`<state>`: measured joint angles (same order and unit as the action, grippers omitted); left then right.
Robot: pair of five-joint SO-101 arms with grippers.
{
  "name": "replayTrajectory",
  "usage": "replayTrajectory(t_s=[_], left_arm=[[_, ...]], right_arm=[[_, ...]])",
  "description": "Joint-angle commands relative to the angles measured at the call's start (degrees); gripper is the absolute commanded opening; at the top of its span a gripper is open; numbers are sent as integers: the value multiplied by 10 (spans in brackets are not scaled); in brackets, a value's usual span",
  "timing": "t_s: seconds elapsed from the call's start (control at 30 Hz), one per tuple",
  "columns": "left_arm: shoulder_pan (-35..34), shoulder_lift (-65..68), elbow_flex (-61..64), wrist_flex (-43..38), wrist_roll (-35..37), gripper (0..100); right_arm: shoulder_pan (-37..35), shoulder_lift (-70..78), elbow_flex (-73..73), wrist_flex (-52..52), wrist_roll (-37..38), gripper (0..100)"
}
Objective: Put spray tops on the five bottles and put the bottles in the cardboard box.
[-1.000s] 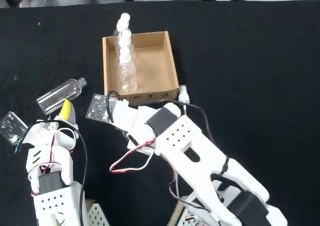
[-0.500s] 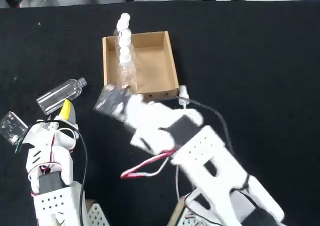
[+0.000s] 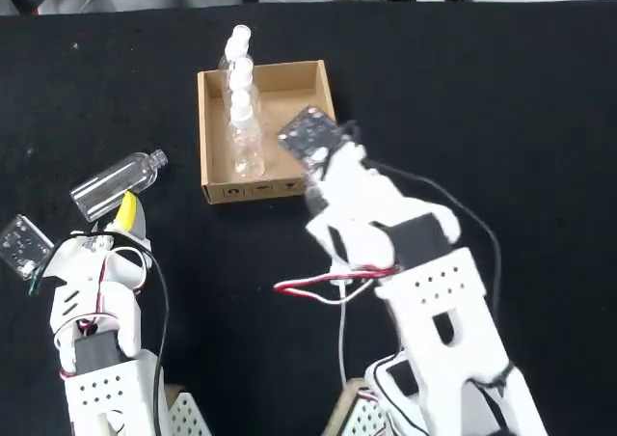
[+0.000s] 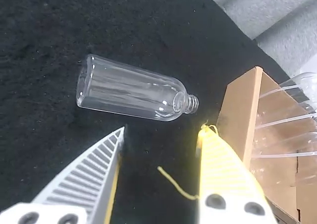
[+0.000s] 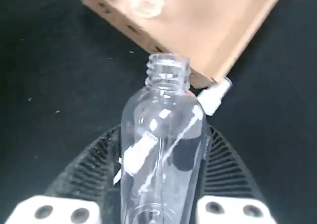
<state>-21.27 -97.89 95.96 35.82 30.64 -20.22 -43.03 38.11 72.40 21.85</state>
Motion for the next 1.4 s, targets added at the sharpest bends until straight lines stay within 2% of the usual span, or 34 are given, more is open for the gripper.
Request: replayTrajectory(t_s=[0.0,0.13,0.43,0.77,0.87,1.1,1.37], left_arm=[[-6,-5,2,-13,-2,212],[-6,-5,2,-13,-2,212],[-1,-5,0,-12,-2,212],[0,-5,0,-12,-2,212],[0,-5,-1,-11,-4,212],[1,-5,-1,-10,-5,215],[1,-5,-1,-9,-5,216]], right_arm=[[60,-46,20,-43,-25,120],[116,-92,49,-72,-51,120],[183,-171,127,-140,-51,120],[195,-175,193,-235,-98,120],[203,-178,197,-237,-110,120],[271,-179,207,-269,-153,120],[275,-179,213,-274,-168,120]])
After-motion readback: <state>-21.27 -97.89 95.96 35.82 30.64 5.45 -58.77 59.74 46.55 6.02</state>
